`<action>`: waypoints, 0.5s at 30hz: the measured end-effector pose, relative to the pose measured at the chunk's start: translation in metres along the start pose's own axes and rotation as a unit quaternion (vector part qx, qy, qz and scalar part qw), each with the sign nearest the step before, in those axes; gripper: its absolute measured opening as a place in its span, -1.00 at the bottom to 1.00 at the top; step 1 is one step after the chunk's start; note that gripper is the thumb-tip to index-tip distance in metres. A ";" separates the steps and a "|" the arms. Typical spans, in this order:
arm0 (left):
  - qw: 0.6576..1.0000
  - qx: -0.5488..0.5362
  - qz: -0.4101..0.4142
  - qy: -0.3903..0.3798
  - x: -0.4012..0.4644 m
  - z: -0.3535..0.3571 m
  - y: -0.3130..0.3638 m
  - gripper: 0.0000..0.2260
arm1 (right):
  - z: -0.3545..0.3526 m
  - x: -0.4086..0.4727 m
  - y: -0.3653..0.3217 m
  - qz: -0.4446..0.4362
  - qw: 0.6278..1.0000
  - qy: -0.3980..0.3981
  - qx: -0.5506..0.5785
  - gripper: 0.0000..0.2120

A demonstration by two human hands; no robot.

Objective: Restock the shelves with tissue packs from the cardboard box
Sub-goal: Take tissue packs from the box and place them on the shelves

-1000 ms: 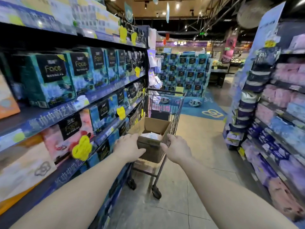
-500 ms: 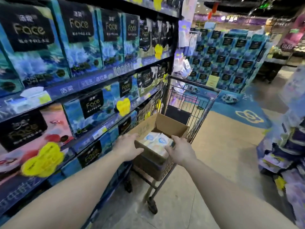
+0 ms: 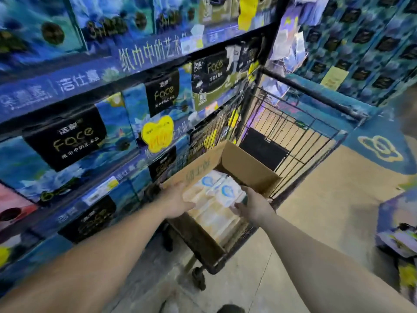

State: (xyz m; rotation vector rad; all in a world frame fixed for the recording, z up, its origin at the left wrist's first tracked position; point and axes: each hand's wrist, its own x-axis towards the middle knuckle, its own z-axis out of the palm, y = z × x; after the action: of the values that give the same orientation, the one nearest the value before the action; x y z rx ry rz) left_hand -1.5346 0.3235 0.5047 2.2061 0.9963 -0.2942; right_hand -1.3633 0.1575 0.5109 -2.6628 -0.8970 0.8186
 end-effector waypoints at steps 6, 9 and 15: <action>0.981 -0.125 -0.145 -0.022 0.063 0.041 -0.008 -0.25 | 0.025 0.104 0.021 -0.024 0.991 -0.130 -0.036 -0.46; 0.963 -0.173 -0.208 -0.017 0.087 0.065 0.002 -0.30 | 0.030 0.151 0.023 -0.050 0.979 -0.181 -0.075 -0.47; 0.923 -0.220 -0.314 0.032 0.142 0.101 0.018 -0.46 | 0.046 0.228 0.018 -0.087 0.961 -0.245 -0.092 -0.50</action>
State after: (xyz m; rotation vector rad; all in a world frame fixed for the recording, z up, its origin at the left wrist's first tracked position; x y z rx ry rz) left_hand -1.4177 0.3284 0.3747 1.4583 1.6185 -0.2495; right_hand -1.2297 0.2834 0.3668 -2.5152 -1.3571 1.4479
